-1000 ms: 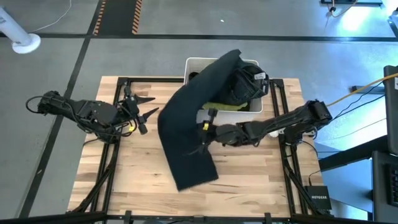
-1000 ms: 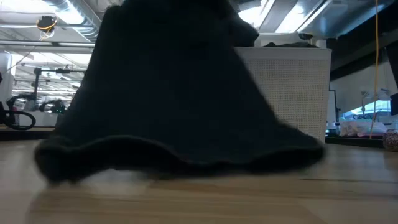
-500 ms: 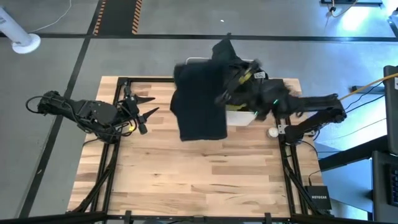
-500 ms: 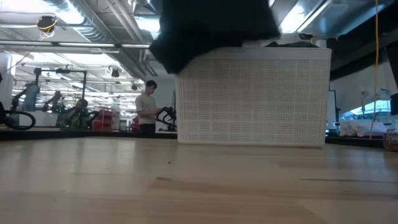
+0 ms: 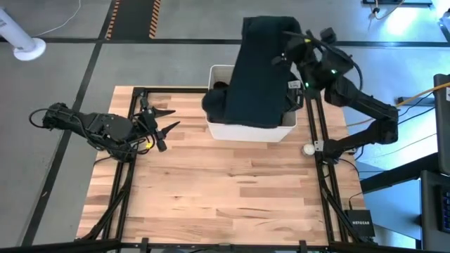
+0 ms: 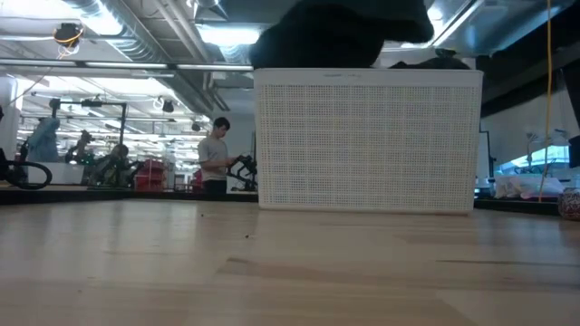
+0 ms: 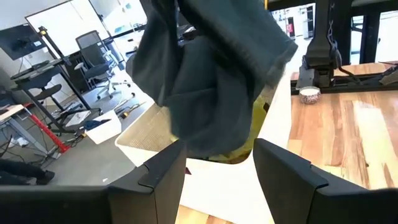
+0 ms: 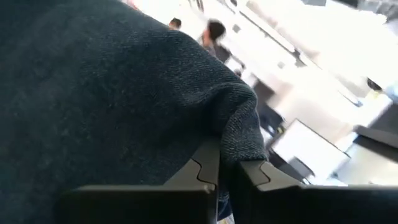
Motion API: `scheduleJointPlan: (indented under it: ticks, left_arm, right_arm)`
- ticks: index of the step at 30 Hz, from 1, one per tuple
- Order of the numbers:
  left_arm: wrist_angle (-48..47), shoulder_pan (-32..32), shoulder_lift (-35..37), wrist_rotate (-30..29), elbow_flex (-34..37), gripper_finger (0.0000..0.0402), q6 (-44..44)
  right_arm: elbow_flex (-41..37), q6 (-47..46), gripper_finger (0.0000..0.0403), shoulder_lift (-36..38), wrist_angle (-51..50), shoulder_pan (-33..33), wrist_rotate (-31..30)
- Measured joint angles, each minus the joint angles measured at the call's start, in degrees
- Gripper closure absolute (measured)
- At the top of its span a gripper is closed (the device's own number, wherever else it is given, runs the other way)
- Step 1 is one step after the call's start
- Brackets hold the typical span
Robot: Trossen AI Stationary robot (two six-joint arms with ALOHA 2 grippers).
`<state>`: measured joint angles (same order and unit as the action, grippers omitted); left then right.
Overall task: Sort clothes
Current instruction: Put the black pants into the white laundry organizer
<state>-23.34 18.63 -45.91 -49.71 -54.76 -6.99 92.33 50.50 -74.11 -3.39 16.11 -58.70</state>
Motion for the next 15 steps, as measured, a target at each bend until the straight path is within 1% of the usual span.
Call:
scheduleJointPlan:
  ticks: [4, 8, 9, 11, 15]
  left_arm:
    - [0.01, 0.02, 0.00, 0.00, 0.00, 0.0220, -0.65]
    - [0.00, 0.00, 0.01, 0.00, 0.00, 0.0220, -0.65]
    - [-0.01, 0.00, 0.01, 0.00, 0.00, 0.0220, -0.62]
    - [0.02, 0.00, 0.01, 0.00, 0.00, 0.0220, -0.27]
    - [0.01, 0.00, 0.00, 0.00, 0.00, 0.0220, 0.29]
  right_arm:
    - [-0.06, -7.37, 0.0389, -0.69, -10.67, 4.67, 1.27]
    - [-0.15, -18.47, 0.0385, -1.43, -23.33, 7.75, 6.42]
    - [-0.13, -21.80, 0.0385, -1.73, -26.59, 8.25, 8.18]
    - [-0.13, -27.58, 0.0385, -2.59, -32.57, 9.06, 13.59]
    - [-0.13, -34.56, 0.0386, -5.73, -39.84, 9.10, 22.90]
